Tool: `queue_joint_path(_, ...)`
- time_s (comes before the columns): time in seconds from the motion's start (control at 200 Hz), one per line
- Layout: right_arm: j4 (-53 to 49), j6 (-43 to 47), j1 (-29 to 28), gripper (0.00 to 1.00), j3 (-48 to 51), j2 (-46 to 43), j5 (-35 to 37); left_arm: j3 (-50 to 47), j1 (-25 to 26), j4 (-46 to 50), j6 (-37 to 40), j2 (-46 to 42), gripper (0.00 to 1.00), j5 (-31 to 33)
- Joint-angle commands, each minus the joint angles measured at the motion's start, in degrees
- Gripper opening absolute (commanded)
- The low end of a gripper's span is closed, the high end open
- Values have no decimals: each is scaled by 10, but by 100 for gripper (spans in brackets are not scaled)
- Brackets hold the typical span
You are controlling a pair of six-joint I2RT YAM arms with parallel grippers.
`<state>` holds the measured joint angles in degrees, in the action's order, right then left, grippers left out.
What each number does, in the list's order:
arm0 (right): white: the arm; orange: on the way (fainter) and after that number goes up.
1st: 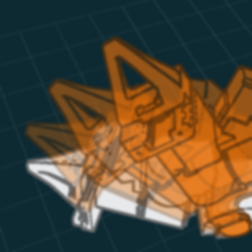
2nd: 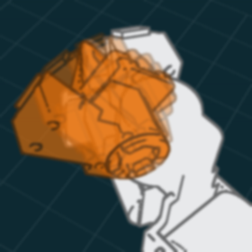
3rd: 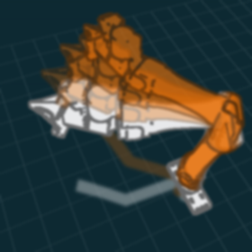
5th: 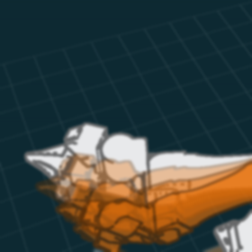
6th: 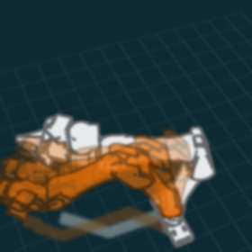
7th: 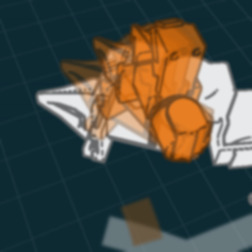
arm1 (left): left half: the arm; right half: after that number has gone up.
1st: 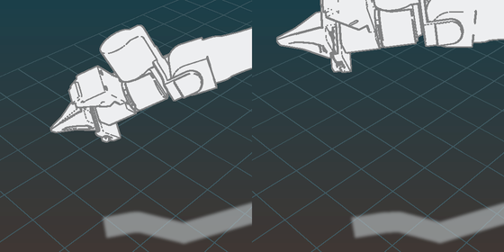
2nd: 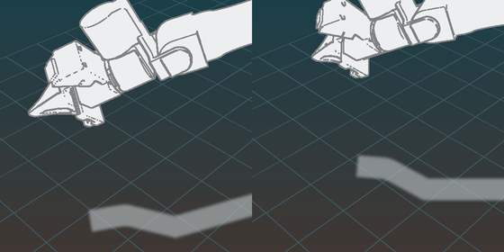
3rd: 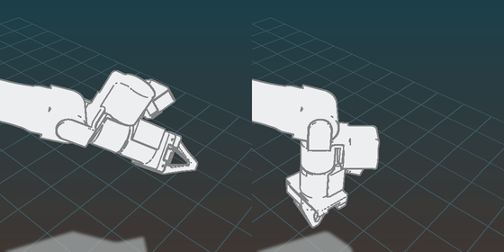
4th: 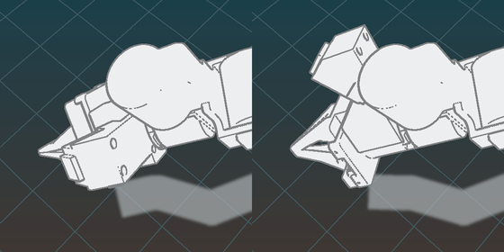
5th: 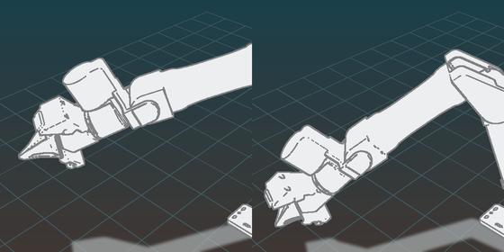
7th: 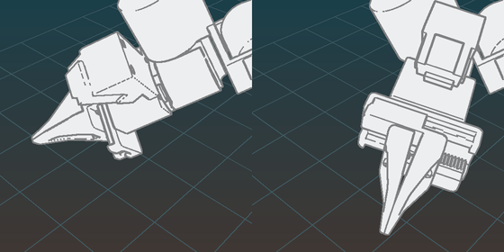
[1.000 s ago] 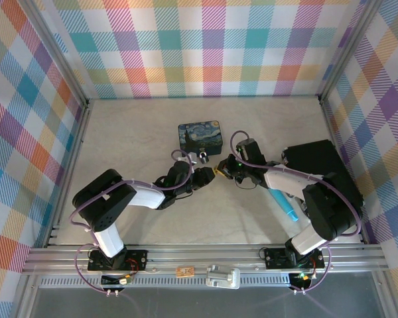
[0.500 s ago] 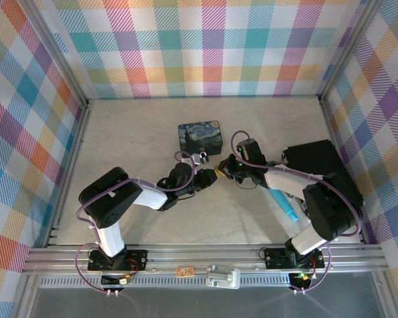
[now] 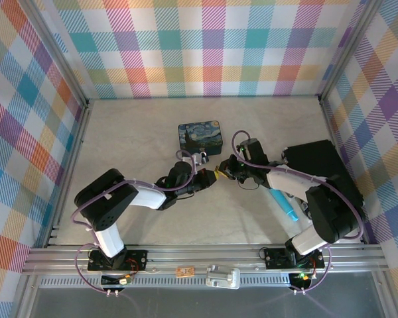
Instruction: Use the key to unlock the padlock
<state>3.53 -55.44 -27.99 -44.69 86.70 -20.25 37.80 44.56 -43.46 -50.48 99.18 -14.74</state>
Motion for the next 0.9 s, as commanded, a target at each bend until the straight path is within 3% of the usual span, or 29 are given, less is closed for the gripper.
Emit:
queue_joint_path(0.0, -24, 115, 37, 22, -26, -39, -40, 39, -5, 163, 108, -46, 0, -73)
queue_joint_path(0.135, -152, 266, 69, 35, -80, -67, -68, 108, -15, 359, 252, -75, 0, -143)
queue_joint_path(0.22, -207, 336, 85, 35, -100, -80, -83, 147, -28, 443, 315, -73, 0, -198)
queue_joint_path(0.365, -215, 391, 106, 35, -95, -93, -186, 206, -51, 523, 381, -51, 0, -312)
queue_joint_path(0.515, -210, 407, 106, 35, -75, -93, -241, 267, -57, 635, 446, -36, 0, -315)
queue_joint_path(0.895, -130, 374, 103, 35, -6, -75, -333, 292, -71, 667, 464, -40, 0, -316)
